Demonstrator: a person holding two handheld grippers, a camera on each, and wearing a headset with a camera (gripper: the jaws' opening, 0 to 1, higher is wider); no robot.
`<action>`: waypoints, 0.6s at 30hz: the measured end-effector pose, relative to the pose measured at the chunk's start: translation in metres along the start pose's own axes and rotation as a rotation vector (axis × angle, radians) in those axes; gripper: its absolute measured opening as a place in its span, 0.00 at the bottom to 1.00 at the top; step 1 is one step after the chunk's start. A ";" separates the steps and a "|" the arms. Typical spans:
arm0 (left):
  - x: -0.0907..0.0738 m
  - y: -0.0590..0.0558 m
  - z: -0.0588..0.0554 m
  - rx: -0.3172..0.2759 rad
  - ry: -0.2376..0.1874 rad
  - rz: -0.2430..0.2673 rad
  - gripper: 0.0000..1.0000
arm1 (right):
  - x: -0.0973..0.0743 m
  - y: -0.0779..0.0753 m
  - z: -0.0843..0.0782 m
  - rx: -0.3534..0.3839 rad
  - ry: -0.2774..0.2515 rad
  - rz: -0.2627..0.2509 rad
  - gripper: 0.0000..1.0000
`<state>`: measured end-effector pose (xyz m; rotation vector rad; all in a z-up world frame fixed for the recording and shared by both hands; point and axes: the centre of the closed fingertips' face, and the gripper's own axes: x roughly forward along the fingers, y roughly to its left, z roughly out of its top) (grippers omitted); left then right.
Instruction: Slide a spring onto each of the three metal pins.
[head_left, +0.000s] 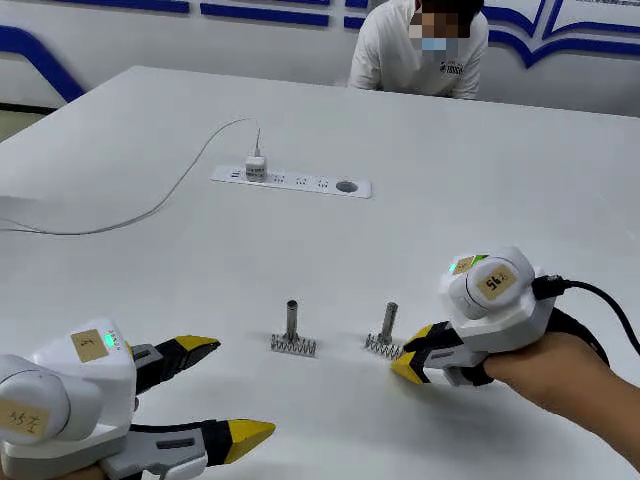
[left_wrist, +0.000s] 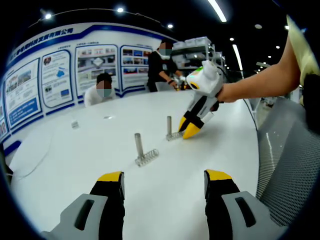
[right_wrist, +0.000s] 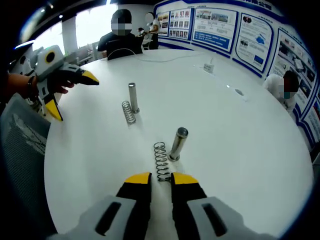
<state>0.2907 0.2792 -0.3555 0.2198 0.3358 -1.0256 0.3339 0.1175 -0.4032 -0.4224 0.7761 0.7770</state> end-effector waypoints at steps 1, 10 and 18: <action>0.000 0.000 0.000 0.000 0.000 0.000 0.66 | 0.000 0.000 0.000 0.003 -0.003 0.000 0.17; 0.000 0.000 0.000 0.003 0.002 0.000 0.65 | 0.001 0.000 -0.001 -0.008 -0.013 -0.005 0.13; 0.000 0.000 -0.001 0.000 0.003 -0.002 0.65 | -0.006 0.003 0.002 -0.022 -0.012 -0.007 0.12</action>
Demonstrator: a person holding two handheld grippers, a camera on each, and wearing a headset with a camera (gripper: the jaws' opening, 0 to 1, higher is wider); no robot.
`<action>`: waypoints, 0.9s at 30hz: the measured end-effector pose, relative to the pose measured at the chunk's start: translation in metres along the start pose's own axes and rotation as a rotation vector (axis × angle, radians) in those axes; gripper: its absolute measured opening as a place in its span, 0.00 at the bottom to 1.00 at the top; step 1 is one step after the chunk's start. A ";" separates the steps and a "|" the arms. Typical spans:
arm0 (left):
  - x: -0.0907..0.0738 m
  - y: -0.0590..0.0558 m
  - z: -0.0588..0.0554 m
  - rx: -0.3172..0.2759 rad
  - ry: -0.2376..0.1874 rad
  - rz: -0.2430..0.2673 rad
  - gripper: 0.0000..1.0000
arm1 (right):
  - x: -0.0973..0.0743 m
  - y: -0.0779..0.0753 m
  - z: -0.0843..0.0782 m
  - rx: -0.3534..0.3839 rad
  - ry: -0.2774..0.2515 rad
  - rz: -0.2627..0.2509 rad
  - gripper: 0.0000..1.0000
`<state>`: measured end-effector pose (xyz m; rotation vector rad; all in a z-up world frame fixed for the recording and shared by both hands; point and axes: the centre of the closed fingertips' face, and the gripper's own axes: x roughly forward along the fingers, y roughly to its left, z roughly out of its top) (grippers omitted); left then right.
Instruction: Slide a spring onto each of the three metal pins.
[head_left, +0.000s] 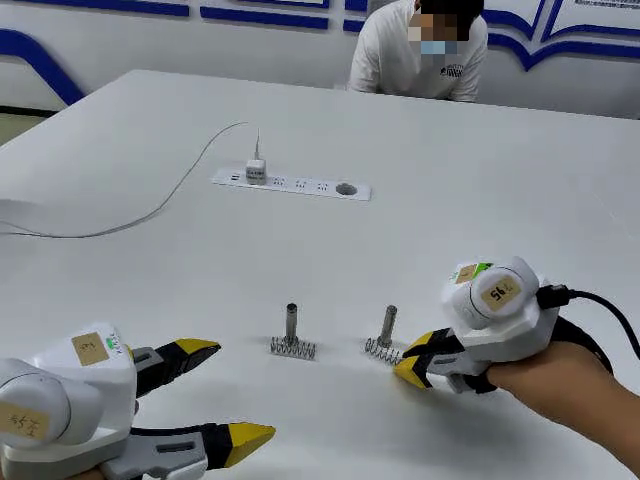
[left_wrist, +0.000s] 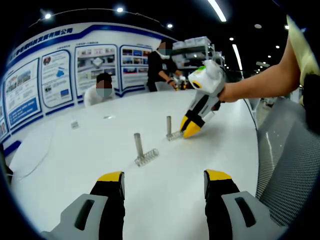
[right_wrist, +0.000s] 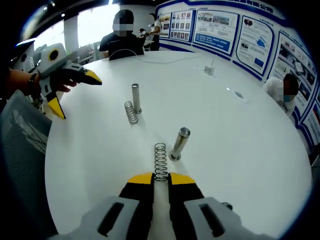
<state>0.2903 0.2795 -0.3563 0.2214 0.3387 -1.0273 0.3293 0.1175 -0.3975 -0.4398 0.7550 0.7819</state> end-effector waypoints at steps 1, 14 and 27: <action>0.000 0.000 0.000 0.000 0.000 0.000 0.65 | -0.002 0.000 0.001 -0.003 -0.001 -0.001 0.12; 0.001 -0.002 0.000 -0.002 -0.003 -0.005 0.65 | -0.020 0.001 0.016 -0.065 -0.010 -0.022 0.12; 0.000 -0.002 0.001 -0.002 -0.007 -0.003 0.65 | -0.030 0.003 0.024 -0.079 -0.011 -0.014 0.12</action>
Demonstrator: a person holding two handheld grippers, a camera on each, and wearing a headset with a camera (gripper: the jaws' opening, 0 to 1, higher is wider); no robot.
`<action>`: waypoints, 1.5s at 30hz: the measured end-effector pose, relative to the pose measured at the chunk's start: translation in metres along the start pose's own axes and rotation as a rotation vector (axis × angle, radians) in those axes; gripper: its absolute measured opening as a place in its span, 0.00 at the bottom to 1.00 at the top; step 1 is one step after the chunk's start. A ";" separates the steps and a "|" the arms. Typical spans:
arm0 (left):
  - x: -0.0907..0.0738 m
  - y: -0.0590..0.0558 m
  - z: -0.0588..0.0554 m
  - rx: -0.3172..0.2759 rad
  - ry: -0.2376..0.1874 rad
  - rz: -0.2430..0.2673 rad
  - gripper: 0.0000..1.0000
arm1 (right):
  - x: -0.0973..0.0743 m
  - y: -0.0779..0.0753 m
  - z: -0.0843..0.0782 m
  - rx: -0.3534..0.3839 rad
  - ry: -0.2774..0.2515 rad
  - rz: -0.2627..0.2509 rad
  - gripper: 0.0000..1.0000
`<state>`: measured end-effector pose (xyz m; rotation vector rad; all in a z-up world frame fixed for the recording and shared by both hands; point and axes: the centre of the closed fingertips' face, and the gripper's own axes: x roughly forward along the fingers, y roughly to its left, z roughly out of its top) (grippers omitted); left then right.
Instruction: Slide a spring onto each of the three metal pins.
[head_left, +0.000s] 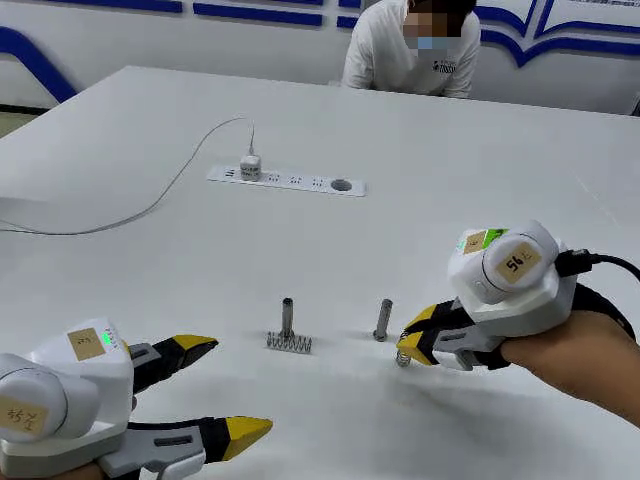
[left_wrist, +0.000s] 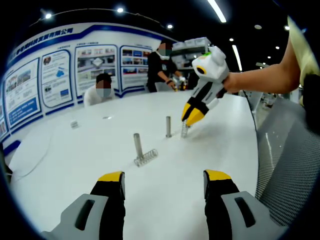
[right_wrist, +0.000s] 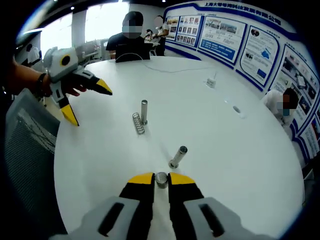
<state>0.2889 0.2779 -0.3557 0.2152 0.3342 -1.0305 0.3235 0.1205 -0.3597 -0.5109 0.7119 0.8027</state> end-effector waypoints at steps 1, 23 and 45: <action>0.000 0.000 0.000 0.000 0.000 0.000 0.65 | 0.000 0.000 0.000 0.001 0.000 0.001 0.12; 0.000 0.001 0.001 0.001 -0.006 0.002 0.65 | -0.013 -0.001 0.017 0.099 -0.015 0.050 0.12; 0.001 0.000 0.001 0.001 -0.005 -0.004 0.65 | -0.025 -0.007 0.036 0.110 -0.036 0.061 0.12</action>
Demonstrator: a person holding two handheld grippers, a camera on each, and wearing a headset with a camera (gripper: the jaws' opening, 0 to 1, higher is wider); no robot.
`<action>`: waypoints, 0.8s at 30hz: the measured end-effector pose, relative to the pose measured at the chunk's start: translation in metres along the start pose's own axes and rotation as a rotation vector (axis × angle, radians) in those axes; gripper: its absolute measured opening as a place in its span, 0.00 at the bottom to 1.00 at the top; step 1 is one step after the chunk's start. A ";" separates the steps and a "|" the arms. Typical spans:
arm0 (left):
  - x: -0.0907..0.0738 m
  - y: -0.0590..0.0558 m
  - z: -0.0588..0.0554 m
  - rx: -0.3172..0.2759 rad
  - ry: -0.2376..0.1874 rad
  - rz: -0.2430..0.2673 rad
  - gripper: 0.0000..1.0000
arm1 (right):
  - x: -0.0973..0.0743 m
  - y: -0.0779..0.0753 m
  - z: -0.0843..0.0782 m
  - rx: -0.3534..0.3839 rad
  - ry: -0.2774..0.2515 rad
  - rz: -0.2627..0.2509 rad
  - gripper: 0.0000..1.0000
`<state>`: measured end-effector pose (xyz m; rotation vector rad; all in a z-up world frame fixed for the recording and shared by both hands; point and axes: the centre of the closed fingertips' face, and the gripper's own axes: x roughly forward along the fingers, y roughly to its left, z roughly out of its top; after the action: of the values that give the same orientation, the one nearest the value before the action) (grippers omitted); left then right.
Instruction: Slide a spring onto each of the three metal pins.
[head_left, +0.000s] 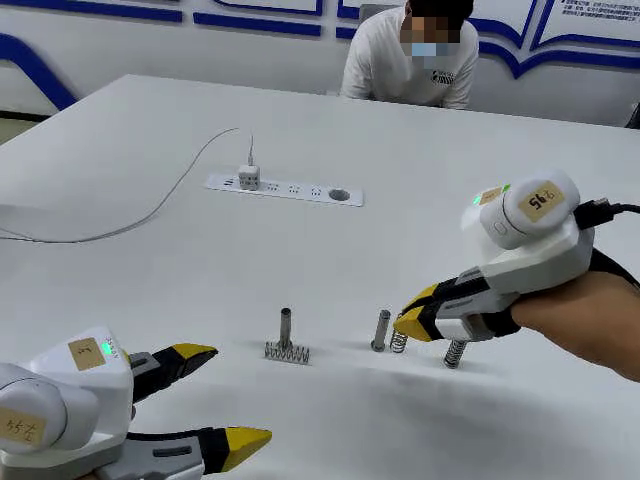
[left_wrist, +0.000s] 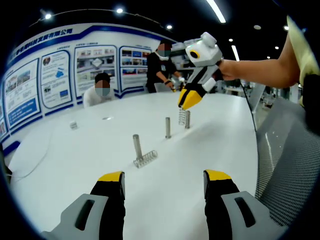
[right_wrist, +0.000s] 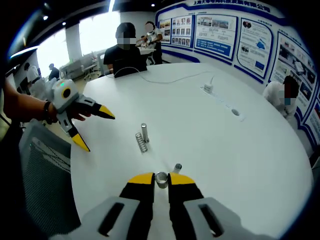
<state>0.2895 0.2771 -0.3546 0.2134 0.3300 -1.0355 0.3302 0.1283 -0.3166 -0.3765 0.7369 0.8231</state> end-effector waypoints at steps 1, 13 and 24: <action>0.000 0.000 0.000 0.000 0.000 0.000 0.65 | 0.000 0.000 0.000 0.000 0.000 0.001 0.12; -0.002 0.001 0.000 0.000 -0.003 0.006 0.65 | -0.004 -0.004 0.007 -0.006 -0.006 -0.008 0.12; -0.002 0.002 -0.001 -0.003 -0.005 0.010 0.65 | -0.006 -0.005 0.018 -0.014 -0.020 -0.018 0.12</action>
<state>0.2905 0.2803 -0.3546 0.2097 0.3260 -1.0250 0.3398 0.1323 -0.2995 -0.3869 0.7084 0.8142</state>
